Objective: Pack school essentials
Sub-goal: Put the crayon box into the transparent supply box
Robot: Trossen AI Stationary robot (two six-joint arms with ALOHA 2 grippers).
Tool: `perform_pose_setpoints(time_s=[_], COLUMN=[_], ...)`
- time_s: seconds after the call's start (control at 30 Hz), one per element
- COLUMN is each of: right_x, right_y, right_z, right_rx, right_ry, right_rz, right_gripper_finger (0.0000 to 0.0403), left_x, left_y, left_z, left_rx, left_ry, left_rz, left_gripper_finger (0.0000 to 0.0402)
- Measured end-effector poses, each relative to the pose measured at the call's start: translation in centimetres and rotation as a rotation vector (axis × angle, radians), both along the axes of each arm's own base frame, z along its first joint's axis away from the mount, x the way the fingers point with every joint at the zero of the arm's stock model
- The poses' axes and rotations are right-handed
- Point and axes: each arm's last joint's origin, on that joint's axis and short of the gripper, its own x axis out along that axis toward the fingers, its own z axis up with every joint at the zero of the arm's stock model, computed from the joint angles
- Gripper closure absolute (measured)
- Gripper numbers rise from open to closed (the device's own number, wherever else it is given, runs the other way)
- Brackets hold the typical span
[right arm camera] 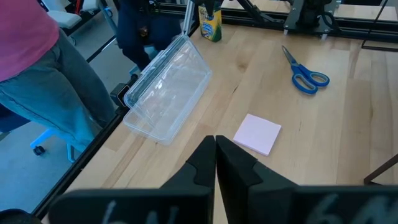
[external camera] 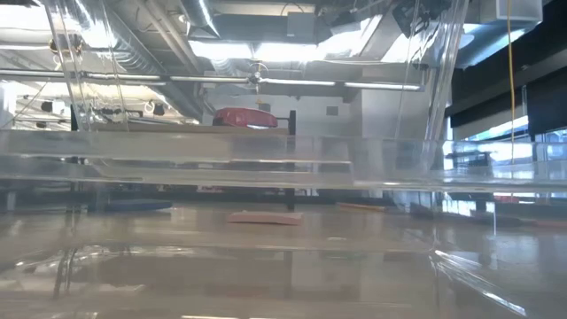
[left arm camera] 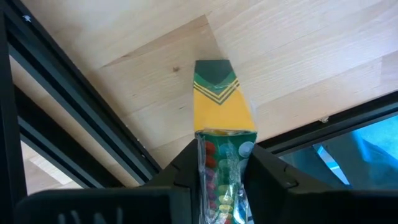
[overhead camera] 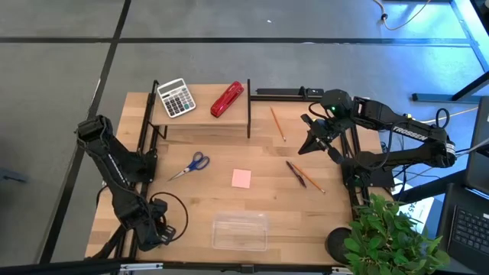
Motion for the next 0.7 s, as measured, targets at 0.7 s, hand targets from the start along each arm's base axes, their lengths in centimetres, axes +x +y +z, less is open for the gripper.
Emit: perform_pose_setpoints(time_s=[0.7], right_x=[0.0], right_y=[0.0], right_z=[0.0], right_rx=[0.000], right_ry=[0.000], right_rz=[0.000], right_gripper_finger=[0.0387], left_x=[0.6], left_y=[-0.4], left_z=[2.9], left_rx=[0.014], left_ry=[-0.057], left_rz=[-0.001], left_gripper_finger=[0.0319])
